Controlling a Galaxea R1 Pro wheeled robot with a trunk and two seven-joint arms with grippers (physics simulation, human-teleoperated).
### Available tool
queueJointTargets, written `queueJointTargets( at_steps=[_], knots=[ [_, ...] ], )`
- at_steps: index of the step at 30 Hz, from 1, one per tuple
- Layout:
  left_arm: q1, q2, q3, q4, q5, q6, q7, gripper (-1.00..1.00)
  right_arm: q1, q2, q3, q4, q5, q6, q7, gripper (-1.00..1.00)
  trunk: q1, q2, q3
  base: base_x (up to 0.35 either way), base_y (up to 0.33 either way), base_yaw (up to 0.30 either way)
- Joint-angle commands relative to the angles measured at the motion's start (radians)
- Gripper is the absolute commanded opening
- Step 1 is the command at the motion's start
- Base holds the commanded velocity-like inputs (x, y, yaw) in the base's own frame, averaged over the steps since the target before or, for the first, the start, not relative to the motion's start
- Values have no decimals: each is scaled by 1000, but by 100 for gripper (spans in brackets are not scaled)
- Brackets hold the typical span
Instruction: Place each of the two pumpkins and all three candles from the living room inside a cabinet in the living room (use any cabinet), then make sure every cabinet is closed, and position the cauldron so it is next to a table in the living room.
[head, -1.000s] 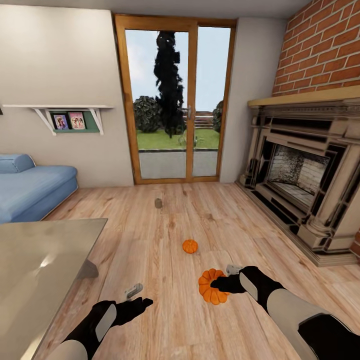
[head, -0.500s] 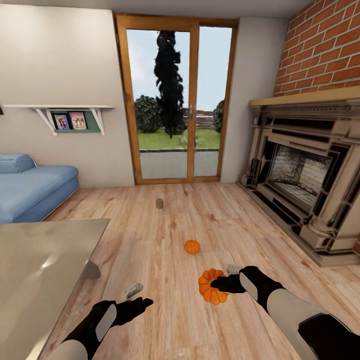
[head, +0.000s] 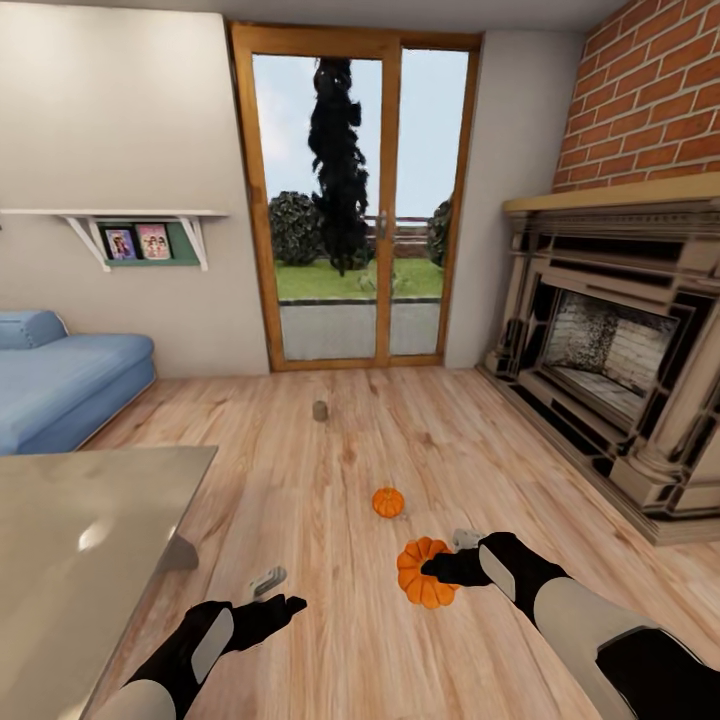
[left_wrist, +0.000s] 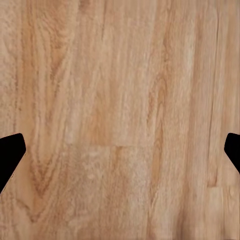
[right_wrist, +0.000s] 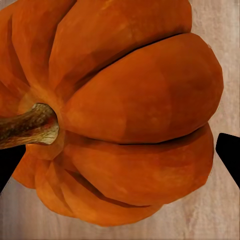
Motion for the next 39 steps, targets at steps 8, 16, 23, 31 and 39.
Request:
queueJointTargets(
  at_steps=[8, 16, 23, 31, 39],
  knots=[
    [0, -1, 8, -1, 3, 6, -2, 100, -1, -1, 3, -2, -1, 3, 2, -100, 0, 0, -1, 237, 20, 0],
    [0, -1, 8, -1, 3, 6, -2, 100, -1, -1, 3, -2, -1, 3, 3, -100, 0, 0, -1, 36, 1, 0],
    [0, -1, 7, -1, 3, 6, -1, 100, -1, -1, 3, -2, -1, 3, 3, -100, 0, 0, -1, 201, 0, 0],
    [0, -1, 8, -1, 3, 6, -1, 100, -1, -1, 2, -2, -1, 3, 3, -100, 0, 0, -1, 331, 0, 0],
    [0, -1, 8, -1, 3, 6, -1, 100, -1, -2, 0, -2, -1, 3, 6, -100, 0, 0, -1, 334, 0, 0]
  ],
)
